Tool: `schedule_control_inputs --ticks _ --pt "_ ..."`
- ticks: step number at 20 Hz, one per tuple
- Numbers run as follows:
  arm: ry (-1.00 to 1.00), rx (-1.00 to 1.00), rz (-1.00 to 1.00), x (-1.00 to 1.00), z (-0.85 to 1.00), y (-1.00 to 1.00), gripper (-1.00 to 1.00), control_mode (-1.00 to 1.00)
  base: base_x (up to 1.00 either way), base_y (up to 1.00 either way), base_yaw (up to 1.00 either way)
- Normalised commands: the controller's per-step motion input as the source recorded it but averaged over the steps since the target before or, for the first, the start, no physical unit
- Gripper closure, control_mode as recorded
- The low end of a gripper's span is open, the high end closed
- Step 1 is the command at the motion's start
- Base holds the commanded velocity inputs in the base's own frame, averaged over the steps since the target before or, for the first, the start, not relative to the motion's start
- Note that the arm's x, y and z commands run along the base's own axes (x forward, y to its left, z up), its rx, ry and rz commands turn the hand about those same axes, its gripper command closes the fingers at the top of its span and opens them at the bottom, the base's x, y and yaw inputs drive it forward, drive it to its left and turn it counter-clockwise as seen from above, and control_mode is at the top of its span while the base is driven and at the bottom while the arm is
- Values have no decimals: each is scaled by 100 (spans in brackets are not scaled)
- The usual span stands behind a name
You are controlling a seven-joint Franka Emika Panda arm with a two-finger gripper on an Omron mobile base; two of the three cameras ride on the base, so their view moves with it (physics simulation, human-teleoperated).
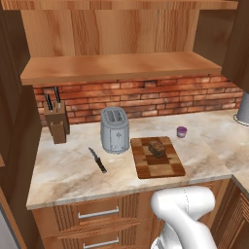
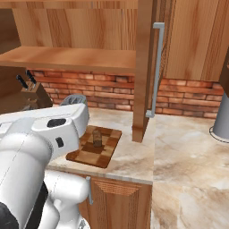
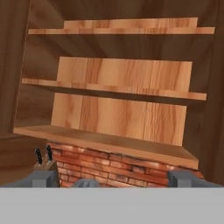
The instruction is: Pick the bread, place it on the cutting board, pick the jam, place it on the counter, and close the cabinet.
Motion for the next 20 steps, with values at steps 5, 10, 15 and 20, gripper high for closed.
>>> schedule_control_inputs --ticks 5,10,15,20 --pt "-1 0 -2 -42 0 -4 -100 -100 0 0 0" --pt "-8 0 -3 -22 0 -12 -100 -100 0 0 0" --pt "-8 0 -3 -15 0 -25 -100 -100 0 0 0" --pt "-7 0 -2 -17 0 -32 -100 -100 0 0 0"
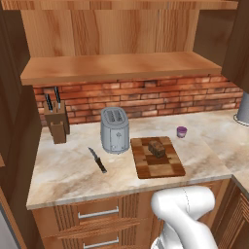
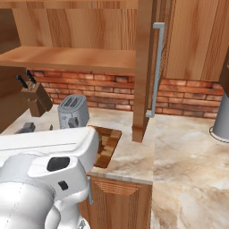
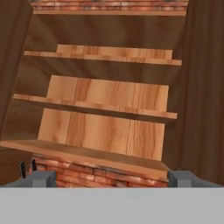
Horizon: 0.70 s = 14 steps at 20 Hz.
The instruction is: Pick the bread, place it on the cutting board, pick the jam, place it on the counter, and close the cabinet.
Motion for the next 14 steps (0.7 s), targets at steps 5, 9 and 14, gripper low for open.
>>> schedule_control_inputs --ticks 5,9,14 --pt "-6 0 -1 -15 0 -32 -100 -100 0 0 0" --pt "-1 0 0 0 0 -32 -100 -100 0 0 0" --pt "0 0 0 0 0 -37 -100 -100 0 0 0"
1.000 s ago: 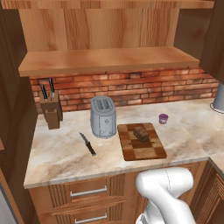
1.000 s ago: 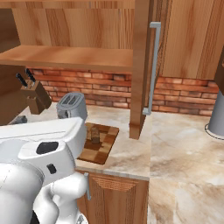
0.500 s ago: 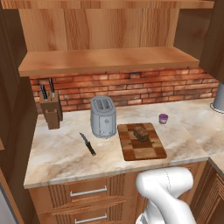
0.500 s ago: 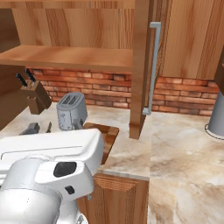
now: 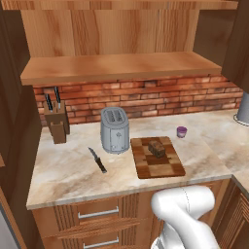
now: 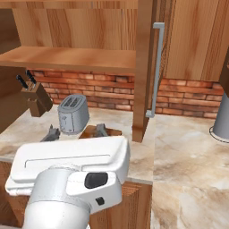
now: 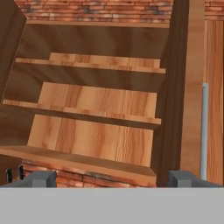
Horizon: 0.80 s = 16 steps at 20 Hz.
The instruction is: Pick the bread, place it on the cutting board, pick the jam, place it on the counter, and close the cabinet.
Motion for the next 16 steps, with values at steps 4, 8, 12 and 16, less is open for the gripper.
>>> schedule_control_inputs --ticks 4,8,12,16 --pt "0 0 0 0 0 -39 -100 -100 0 0 0" --pt "0 0 0 0 0 -36 -100 -100 0 0 0" --pt "0 0 0 0 0 -34 -100 -100 0 0 0" --pt "0 0 0 0 -3 -29 -100 -100 0 0 0"
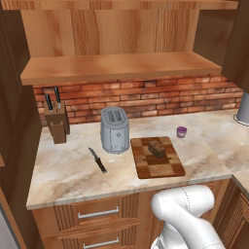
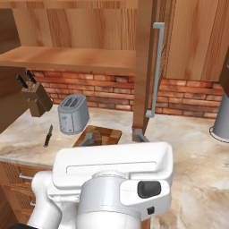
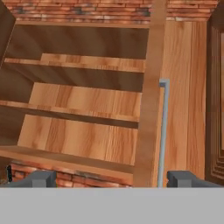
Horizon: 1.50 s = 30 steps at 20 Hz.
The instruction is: Pick the bread, place it on the cutting board, pick the jam, place it on the counter, and close the cabinet.
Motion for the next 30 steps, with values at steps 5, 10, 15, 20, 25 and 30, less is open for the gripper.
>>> schedule_control_inputs --ticks 5,10,15,20,25,30 --pt "0 0 1 0 -9 -25 -100 -100 0 0 0" --pt "0 0 6 12 -16 -18 -100 -100 0 0 0" --pt "0 0 8 26 -15 -17 -100 -100 0 0 0" --pt "0 0 9 31 -12 -18 -100 -100 0 0 0" --pt "-1 0 11 42 -9 -19 -100 -100 0 0 0" --pt "-2 0 11 41 -7 -18 -100 -100 0 0 0"
